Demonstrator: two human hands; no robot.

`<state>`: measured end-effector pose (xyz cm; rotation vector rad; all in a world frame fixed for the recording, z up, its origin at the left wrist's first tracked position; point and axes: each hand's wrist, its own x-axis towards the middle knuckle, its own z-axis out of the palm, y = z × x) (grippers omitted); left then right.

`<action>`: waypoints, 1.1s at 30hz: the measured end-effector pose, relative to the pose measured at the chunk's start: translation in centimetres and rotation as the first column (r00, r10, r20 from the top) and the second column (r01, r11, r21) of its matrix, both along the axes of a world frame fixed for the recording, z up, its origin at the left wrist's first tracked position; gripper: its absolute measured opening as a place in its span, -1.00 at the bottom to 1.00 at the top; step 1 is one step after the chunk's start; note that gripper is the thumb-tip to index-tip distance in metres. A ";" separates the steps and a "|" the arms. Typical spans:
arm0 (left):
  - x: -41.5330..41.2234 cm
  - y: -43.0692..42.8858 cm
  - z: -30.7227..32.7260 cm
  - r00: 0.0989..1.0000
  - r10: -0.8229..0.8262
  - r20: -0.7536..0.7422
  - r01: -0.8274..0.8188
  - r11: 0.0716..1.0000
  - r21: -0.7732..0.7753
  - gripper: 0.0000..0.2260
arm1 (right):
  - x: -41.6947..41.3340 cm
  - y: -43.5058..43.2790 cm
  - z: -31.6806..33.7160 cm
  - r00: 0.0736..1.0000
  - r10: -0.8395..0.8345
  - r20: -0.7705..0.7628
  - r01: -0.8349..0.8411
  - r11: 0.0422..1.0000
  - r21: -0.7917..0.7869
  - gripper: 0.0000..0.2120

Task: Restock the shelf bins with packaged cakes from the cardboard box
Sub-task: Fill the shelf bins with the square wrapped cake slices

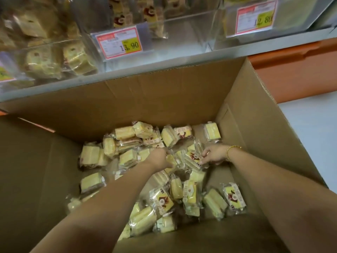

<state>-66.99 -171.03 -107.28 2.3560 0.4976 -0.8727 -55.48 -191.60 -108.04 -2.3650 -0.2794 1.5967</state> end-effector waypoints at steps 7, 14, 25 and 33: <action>-0.5 -3.4 -4.1 0.996 0.073 -0.055 -0.067 0.993 0.094 -0.09 | -2.3 -1.0 -2.9 0.978 -0.199 -0.062 0.205 0.972 0.112 -0.35; -2.1 -2.6 -2.4 0.964 0.242 0.111 -0.237 0.970 -0.058 -0.38 | -2.9 0.0 -1.5 0.932 -0.352 -0.091 0.362 0.917 0.165 -0.66; -4.0 5.7 13.8 0.752 0.574 -0.323 -0.384 -0.016 -0.923 -0.14 | -3.1 2.9 14.9 0.552 -0.463 -0.693 0.830 0.230 0.507 -0.71; -7.6 6.6 23.2 0.749 0.644 -0.156 -0.225 0.026 -0.974 -0.52 | -9.8 5.7 25.3 0.616 -0.393 -0.683 0.745 0.009 0.666 -0.53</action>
